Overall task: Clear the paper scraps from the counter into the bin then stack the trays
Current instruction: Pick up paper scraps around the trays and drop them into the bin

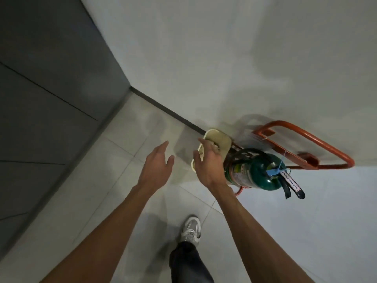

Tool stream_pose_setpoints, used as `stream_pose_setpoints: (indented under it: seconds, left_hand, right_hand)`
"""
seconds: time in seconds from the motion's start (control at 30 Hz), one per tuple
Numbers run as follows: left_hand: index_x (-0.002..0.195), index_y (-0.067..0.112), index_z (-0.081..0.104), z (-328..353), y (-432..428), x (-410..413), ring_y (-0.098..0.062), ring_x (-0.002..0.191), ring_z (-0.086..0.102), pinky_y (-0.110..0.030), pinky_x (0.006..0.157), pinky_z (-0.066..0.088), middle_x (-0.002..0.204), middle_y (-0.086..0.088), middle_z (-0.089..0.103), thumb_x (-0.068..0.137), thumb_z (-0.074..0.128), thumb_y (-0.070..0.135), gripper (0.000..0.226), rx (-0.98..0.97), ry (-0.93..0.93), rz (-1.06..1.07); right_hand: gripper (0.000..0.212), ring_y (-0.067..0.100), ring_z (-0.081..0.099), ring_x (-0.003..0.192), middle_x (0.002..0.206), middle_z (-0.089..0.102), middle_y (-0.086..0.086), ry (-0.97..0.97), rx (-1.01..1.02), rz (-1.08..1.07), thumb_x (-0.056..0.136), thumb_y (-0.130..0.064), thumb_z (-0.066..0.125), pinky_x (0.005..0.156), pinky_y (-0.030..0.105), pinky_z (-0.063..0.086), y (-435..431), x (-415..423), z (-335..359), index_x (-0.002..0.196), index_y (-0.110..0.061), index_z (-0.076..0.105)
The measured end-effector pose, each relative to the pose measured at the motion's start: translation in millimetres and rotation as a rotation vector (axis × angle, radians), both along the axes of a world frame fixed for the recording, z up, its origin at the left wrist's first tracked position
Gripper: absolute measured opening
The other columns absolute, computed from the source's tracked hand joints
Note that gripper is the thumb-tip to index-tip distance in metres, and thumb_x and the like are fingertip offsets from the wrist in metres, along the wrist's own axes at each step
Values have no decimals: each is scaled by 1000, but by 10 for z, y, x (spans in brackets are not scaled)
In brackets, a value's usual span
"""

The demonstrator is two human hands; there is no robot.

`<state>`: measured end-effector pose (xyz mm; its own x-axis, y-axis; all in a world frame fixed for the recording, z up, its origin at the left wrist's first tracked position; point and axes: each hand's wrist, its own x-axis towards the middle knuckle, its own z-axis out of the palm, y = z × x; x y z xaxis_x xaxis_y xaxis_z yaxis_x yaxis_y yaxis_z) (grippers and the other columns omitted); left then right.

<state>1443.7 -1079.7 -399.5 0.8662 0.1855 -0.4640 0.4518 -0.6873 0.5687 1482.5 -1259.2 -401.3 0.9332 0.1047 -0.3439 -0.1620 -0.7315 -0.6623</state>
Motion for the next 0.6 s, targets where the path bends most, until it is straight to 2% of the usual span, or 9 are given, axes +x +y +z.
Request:
stream_pose_setpoints:
  seconds: [0.1,0.2,0.27,0.33,0.47,0.6]
  left_hand:
    - [158,22,35,660,590,-372,-23,147,40,-39,121,33,160,-2,42,106,49,40,56,47,-92,52]
    - [157,24,37,1368,1158,-878,-22,147,39,-38,121,33,159,-2,44,106,48,42,54,84,-177,132]
    - [156,27,37,1824,1521,-1300,-21,148,38,-40,121,33,159,-1,44,106,47,43,54,110,-221,188]
    - [155,28,38,2268,1879,-1778,-22,146,40,-41,120,35,157,-1,46,106,46,45,53,141,-261,247]
    - [149,25,47,3129,2536,-2800,-25,136,50,-36,115,39,148,-4,55,104,53,38,47,181,-370,366]
    - [149,23,48,3822,3094,-3917,-26,138,47,-34,115,35,149,-7,53,105,54,38,47,238,-415,468]
  right_hand:
    - [44,26,67,115,140,64,5,-103,22,78,110,-42,47,100,45,57,425,-274,659,151,-26,44]
    - [44,24,60,129,151,56,2,-212,37,157,111,-43,48,108,38,51,893,-656,1339,152,-28,44]
    - [46,21,54,137,156,52,-1,-253,46,219,111,-46,46,112,38,48,1230,-977,1795,154,-30,42]
    - [46,18,52,139,157,51,-3,-287,56,273,111,-47,45,114,39,47,1586,-1347,2230,155,-31,41]
    - [47,18,48,145,157,52,-2,-358,82,369,111,-46,45,119,41,44,2303,-2171,3010,155,-29,44]
    - [47,20,46,147,156,53,-1,-404,111,469,111,-47,45,119,43,42,2999,-3035,3680,154,-27,45]
